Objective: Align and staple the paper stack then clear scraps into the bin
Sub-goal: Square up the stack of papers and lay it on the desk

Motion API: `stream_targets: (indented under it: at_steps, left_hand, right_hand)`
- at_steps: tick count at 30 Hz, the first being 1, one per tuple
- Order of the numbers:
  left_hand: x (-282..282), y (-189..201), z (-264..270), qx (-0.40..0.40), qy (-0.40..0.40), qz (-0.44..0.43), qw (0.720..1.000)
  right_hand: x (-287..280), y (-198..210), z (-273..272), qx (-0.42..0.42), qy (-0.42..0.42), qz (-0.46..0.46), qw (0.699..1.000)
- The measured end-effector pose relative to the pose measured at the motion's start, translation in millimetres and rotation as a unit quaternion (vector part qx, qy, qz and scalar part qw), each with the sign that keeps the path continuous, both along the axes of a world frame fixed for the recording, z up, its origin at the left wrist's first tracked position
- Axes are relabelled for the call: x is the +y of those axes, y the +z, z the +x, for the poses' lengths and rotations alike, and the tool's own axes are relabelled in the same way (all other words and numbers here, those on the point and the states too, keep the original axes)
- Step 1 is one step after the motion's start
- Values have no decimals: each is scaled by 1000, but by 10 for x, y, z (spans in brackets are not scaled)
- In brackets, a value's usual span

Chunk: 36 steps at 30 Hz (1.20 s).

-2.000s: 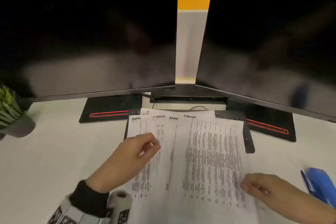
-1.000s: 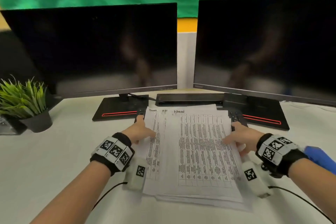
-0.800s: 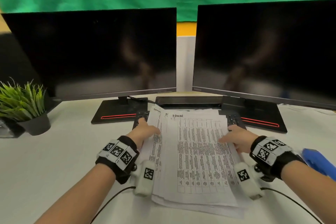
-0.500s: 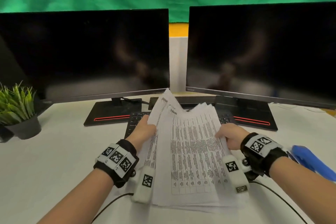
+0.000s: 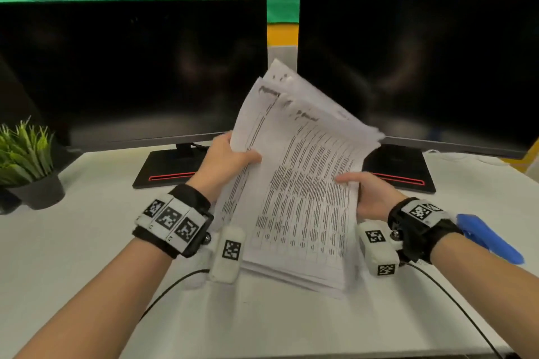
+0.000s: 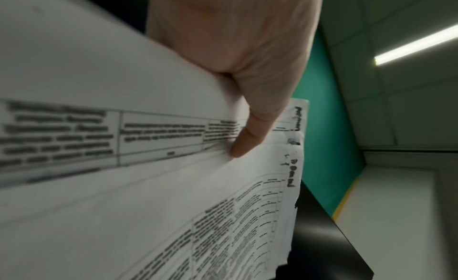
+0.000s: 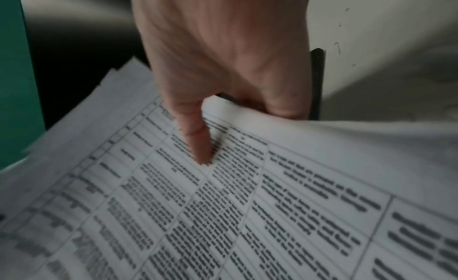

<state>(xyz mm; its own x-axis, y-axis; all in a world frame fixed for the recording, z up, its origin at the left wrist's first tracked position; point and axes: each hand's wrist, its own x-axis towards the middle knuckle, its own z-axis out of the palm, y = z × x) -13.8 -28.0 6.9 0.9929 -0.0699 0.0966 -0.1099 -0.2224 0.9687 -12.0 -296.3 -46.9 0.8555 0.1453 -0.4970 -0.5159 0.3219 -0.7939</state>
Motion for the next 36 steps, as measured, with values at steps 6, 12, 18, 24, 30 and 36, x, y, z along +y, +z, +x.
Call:
stream_targets:
  at_steps: [6,12,18,24,30,36]
  left_hand:
    - [5,154,-171,-69,-10,-105,992]
    - [-74,-25,-334,-133,51,-151,978]
    - [-75,-283,-441,-136,74,-142,978]
    - [3,-363,-432,-158,97,-152,971]
    - [-24,-379,-324,-163,141,-154,964]
    - [-137,-441,-331,-191,127,-144,962]
  right_hand:
    - [43,502,25,-140,53,-20,989]
    - [248,846,-144,-323,8,-99,941]
    - [379,567,-334,-361,-16,-182,914]
    - [296,555,-350,-344,11,-205,916]
    - [412,615,-290,-342,-34,-189,920]
    - [531,606,-293,-371,-48,-146,916]
